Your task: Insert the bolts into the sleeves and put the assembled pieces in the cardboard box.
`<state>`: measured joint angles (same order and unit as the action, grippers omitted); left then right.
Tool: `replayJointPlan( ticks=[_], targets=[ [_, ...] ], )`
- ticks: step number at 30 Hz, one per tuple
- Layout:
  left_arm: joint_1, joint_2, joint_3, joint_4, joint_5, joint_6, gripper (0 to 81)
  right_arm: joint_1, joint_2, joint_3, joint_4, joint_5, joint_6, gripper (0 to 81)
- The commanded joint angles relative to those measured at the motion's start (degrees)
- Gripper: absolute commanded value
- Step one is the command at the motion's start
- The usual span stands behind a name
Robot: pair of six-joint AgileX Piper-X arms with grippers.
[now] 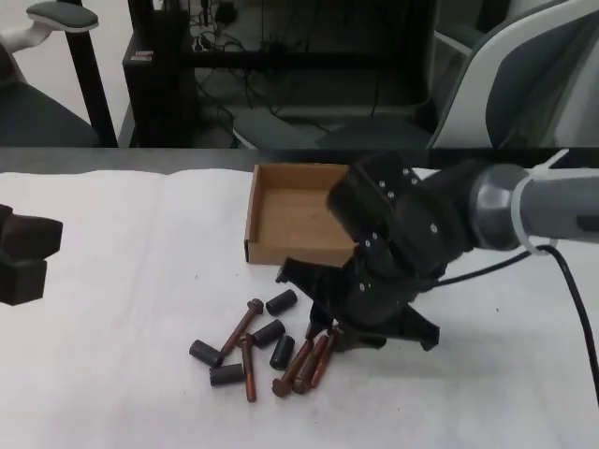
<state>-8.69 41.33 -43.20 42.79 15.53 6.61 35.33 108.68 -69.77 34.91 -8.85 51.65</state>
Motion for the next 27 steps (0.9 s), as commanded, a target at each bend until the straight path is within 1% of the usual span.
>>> replayJointPlan(
  ticks=[1,5,27],
  targets=[
    [0.11,0.04,-0.72,-0.61,0.42,0.32,43.3,-0.13,-0.04,-0.63,2.40,0.36,-0.66,33.7],
    [0.11,0.04,-0.72,-0.61,0.42,0.32,43.3,-0.29,-0.04,-0.63,5.36,0.36,-0.66,33.7],
    [0.11,0.15,-0.72,-0.57,0.42,0.32,43.3,-0.28,-0.04,-0.63,3.10,1.65,-1.01,33.7]
  ],
)
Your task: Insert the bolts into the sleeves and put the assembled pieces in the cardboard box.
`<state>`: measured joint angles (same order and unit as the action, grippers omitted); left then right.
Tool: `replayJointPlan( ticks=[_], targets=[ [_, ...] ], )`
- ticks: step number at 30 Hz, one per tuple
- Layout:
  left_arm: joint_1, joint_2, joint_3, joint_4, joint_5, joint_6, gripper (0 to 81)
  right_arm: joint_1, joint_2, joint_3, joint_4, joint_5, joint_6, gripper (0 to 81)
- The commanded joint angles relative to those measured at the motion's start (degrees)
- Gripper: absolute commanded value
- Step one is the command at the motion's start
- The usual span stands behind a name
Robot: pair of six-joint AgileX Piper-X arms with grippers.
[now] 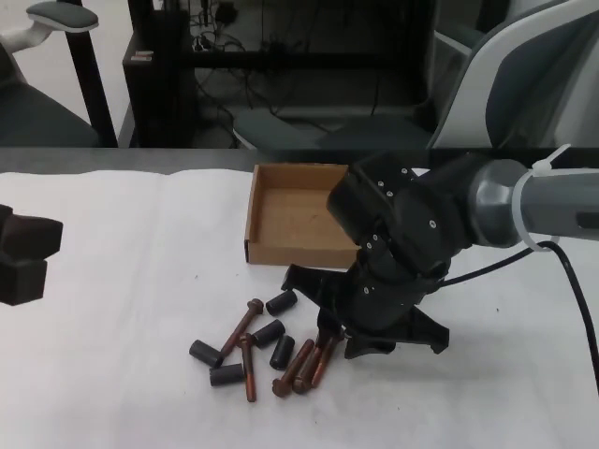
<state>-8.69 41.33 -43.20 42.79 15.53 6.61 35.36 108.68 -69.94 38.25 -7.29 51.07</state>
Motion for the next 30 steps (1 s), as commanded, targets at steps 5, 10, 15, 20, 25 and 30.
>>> replayJointPlan(
  ticks=[5,10,15,20,25,30],
  targets=[
    [0.11,0.11,-0.72,-1.59,0.42,0.32,43.3,-0.31,-0.04,-0.46,-0.07,0.09,-0.43,33.7],
    [0.11,0.11,-0.72,-2.77,0.42,0.32,43.3,-0.31,0.23,-0.46,0.41,0.09,-0.43,33.7],
    [0.11,0.11,-0.72,-2.77,0.42,0.32,43.3,-0.31,0.58,-0.28,0.62,0.09,-0.43,33.7],
    [0.11,0.11,-0.72,-2.77,0.42,0.32,43.3,-0.31,0.55,-0.31,0.62,0.42,-0.43,33.7],
    [0.11,0.11,-0.72,-2.77,0.42,0.32,43.3,-0.31,0.55,-0.31,0.62,0.53,-0.43,33.7],
    [0.11,0.11,-0.72,-2.75,0.31,0.32,43.3,-0.31,1.57,-0.31,0.62,-0.55,-0.43,33.7]
  ],
)
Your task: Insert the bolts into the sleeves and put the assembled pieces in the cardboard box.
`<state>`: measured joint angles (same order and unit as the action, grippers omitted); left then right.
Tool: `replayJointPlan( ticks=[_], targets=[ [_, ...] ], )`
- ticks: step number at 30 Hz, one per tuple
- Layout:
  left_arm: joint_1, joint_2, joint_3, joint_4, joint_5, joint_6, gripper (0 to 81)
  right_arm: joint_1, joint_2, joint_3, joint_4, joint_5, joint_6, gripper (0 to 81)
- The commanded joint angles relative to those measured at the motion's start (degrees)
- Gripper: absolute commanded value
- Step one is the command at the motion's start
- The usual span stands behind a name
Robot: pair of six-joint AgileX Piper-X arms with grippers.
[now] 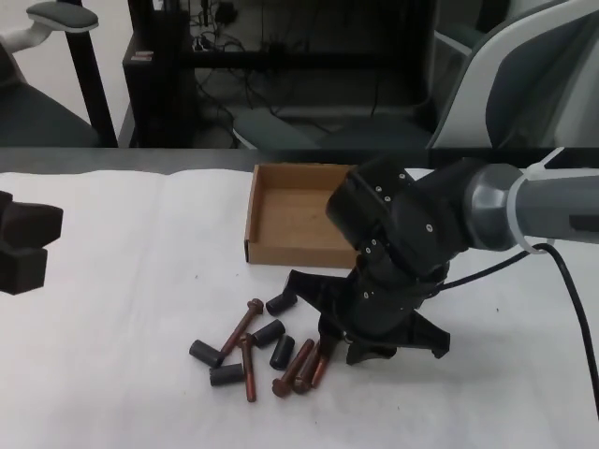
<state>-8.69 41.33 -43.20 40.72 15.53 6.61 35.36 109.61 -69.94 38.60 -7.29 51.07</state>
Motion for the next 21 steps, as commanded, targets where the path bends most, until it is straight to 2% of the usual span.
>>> replayJointPlan(
  ticks=[1,21],
  targets=[
    [0.11,0.11,-0.72,-0.69,0.04,0.32,43.3,-0.21,0.97,-0.31,0.27,-0.96,-0.43,33.7],
    [0.11,0.11,-0.72,-0.69,-0.05,0.32,43.3,0.34,2.50,-0.45,-0.47,-3.00,0.53,33.7]
  ],
)
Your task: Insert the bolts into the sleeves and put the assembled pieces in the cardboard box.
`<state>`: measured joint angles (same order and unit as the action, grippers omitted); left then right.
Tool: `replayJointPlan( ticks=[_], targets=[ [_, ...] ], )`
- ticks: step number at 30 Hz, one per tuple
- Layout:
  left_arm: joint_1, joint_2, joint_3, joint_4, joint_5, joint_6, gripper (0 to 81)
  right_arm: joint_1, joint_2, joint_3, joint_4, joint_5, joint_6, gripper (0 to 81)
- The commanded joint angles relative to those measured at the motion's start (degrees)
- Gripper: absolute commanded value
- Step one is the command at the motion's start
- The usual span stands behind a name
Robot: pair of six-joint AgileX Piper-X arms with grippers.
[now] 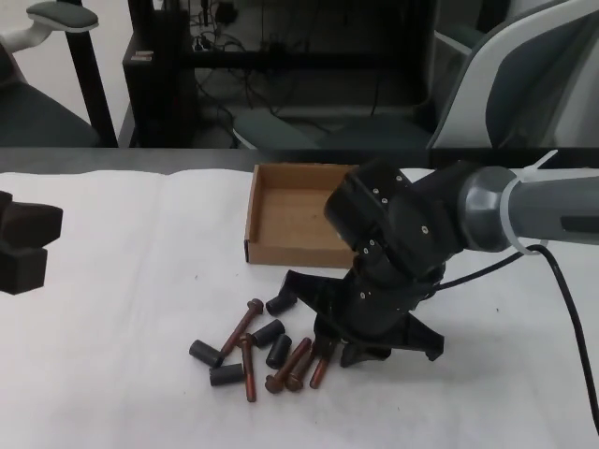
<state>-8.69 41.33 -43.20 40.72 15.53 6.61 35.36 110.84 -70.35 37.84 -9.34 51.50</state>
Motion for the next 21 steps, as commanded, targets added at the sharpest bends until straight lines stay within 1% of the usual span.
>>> replayJointPlan(
  ticks=[1,7,14,15,16,18,19,21],
  targets=[
    [0.11,0.11,-0.72,-0.69,-0.05,0.32,43.3,0.34,1.58,-0.04,0.73,-0.95,0.11,33.7],
    [0.11,0.11,-0.72,-0.69,-0.49,0.32,43.3,0.34,3.25,-0.63,2.59,-2.42,0.11,33.7],
    [0.11,0.11,-0.72,-0.69,-1.14,0.32,43.3,0.34,3.28,-0.63,2.88,-2.41,0.11,33.3],
    [0.11,0.11,-0.72,-0.69,-1.14,0.32,43.3,0.34,3.28,-0.63,3.23,-2.41,0.11,29.7],
    [0.11,0.11,-0.72,-0.69,-1.14,0.32,43.3,0.34,3.28,-0.63,3.55,-2.41,-0.06,23.5],
    [0.11,0.11,-0.72,-0.69,-1.14,0.32,43.3,0.34,3.28,-0.63,3.61,-2.41,-0.75,5.9],
    [0.11,0.11,-0.72,-0.69,-1.14,0.32,43.3,0.34,3.28,-0.63,3.61,-2.41,-1.15,1.3],
    [0.11,0.11,-0.72,-0.69,-1.14,0.32,43.3,0.34,3.28,-0.63,3.20,-2.41,-1.78,0.3]
  ],
)
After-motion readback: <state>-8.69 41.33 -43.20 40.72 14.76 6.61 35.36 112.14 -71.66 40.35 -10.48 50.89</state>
